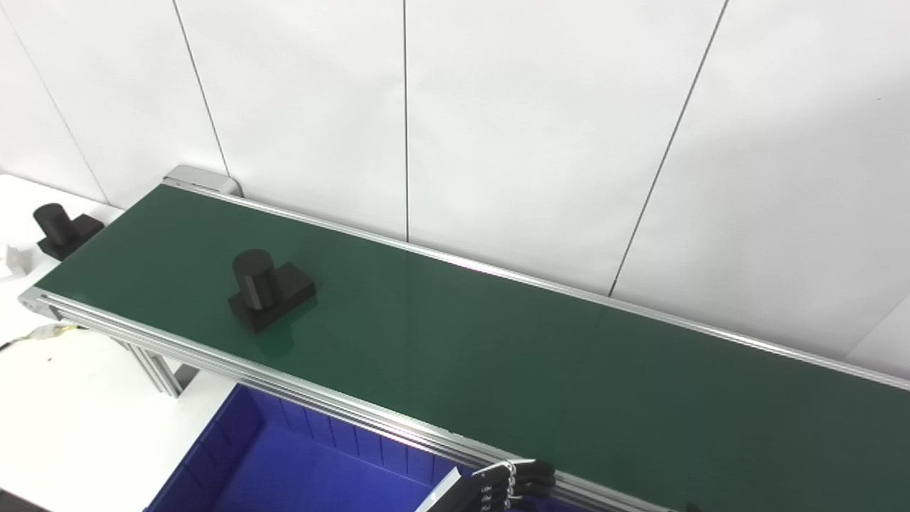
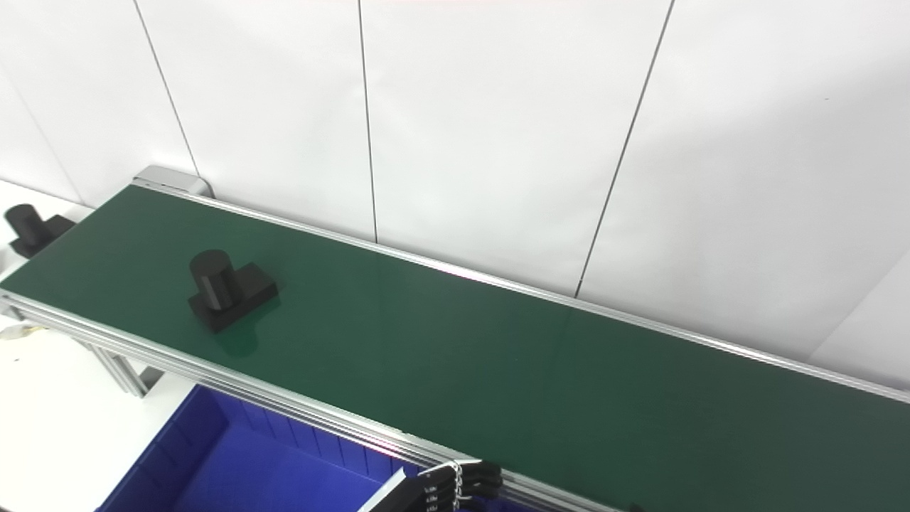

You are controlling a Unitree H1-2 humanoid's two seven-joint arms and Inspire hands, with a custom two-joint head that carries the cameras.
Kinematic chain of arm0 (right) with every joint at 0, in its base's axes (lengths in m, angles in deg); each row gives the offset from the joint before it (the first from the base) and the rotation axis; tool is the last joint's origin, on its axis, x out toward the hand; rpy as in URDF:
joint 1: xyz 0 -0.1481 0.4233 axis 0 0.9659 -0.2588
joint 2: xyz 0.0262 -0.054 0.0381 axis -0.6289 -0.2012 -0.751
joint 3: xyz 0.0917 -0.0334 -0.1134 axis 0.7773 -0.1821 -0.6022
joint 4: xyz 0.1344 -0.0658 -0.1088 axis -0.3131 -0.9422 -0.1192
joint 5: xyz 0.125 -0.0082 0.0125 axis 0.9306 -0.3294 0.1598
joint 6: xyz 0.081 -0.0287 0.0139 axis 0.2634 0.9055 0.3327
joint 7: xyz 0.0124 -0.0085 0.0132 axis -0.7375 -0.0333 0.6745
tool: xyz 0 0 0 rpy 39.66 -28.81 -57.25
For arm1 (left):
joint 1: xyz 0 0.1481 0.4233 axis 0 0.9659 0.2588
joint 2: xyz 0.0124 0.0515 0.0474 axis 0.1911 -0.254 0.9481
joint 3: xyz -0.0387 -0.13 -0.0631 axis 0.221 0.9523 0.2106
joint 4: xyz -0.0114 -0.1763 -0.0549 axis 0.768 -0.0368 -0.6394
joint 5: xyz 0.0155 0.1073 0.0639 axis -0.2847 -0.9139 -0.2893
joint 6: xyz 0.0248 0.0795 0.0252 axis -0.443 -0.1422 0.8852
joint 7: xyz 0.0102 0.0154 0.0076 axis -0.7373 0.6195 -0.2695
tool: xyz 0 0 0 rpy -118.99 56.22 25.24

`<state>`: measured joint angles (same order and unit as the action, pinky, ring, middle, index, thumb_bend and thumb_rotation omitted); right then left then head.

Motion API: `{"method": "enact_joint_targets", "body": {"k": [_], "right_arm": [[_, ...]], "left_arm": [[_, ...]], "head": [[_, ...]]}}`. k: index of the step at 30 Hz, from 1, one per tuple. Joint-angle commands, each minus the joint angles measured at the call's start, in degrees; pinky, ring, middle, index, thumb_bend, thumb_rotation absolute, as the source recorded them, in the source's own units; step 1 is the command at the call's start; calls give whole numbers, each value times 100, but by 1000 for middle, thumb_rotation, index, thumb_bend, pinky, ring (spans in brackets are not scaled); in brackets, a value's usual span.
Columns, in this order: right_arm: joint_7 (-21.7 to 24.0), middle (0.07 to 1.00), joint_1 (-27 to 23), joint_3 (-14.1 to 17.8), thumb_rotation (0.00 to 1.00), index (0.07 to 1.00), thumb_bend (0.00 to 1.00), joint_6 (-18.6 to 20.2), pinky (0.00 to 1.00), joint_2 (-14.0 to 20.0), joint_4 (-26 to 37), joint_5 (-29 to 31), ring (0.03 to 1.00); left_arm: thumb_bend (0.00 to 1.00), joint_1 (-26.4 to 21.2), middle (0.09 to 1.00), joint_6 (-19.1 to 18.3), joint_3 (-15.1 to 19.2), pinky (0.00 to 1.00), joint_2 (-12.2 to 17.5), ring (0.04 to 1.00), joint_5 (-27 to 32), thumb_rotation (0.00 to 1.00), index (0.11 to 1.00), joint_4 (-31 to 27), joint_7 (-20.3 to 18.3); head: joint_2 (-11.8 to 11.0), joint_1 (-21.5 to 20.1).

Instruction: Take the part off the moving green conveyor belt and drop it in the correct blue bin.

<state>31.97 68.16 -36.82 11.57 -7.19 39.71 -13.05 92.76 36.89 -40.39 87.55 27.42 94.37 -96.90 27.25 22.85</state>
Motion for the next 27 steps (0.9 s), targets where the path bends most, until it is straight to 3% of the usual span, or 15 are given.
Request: {"method": "enact_joint_targets", "body": {"k": [1,13,27], "right_arm": [[46,907,-6,21,897,974,699,-289,817,41,294,34,866],[57,864,-190,94,871,928,615,130,752,100,1489,-56,837],[107,865,-998,271,910,916,699,618,720,209,2106,52,832]], "left_arm": [[1000,-88,817,119,-22,758,-63,801,-34,363,804,-129,37],[1000,-169,817,120,-48,761,-78,802,-75,359,805,-38,91],[1000,-263,822,151,-26,755,-77,804,-89,365,809,73,88]], "head": [[9,-13],[-4,-86],[-3,-247]]}}
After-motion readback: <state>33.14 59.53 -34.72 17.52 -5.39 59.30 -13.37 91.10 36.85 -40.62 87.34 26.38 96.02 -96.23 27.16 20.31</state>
